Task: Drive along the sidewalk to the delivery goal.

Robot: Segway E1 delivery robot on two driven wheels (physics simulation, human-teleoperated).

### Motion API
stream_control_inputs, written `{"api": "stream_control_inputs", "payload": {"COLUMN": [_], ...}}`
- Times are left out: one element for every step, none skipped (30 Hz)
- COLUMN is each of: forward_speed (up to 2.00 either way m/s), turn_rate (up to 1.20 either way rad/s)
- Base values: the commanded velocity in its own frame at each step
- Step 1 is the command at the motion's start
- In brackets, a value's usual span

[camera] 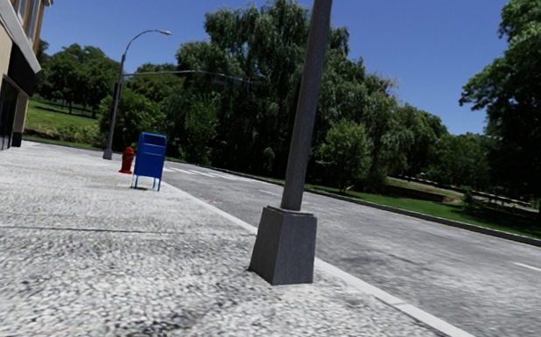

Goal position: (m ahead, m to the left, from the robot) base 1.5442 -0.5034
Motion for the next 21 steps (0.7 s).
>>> {"api": "stream_control_inputs", "payload": {"forward_speed": [0.90,0.90,0.90,0.90,0.90,0.90,0.90,0.90,0.90,0.90,0.90,0.90,0.90,0.90,0.90,0.90,0.90,0.90,0.90,0.88,0.88], "turn_rate": [-0.30,-0.30,-0.33,-0.37,-0.41,-0.41,-0.42,-0.42,-0.42,-0.42,-0.40,-0.34,-0.34,-0.33,-0.32,-0.32,-0.32,-0.27,-0.27,0.00,0.00]}}
